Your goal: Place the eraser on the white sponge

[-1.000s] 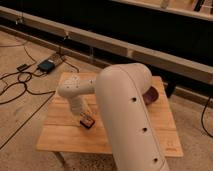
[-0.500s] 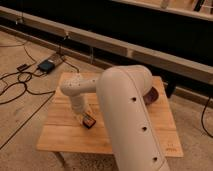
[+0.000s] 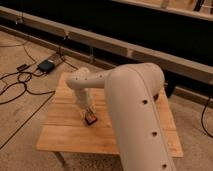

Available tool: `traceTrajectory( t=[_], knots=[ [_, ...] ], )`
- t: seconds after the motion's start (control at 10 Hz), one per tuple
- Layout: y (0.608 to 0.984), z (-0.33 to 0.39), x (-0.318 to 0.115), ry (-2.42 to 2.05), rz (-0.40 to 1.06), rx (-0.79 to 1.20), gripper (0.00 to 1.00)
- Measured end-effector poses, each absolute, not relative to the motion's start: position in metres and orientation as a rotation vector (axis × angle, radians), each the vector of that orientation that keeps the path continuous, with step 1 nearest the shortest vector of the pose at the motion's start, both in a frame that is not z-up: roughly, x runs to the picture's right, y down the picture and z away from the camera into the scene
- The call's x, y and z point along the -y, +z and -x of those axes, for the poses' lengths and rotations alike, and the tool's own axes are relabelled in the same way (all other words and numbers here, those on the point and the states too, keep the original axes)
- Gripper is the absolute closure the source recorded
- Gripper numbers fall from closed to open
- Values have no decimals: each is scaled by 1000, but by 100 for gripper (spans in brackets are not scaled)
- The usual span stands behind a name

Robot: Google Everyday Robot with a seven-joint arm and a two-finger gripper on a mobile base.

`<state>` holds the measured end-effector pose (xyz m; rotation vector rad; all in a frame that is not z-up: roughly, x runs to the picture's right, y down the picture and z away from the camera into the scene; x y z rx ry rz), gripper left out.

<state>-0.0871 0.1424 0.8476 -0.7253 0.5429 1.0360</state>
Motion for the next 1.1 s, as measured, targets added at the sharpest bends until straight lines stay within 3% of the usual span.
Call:
traceTrajectory(
  t=[1.1],
  knots=[
    [784, -86, -133, 1617, 601, -859, 100]
  ],
)
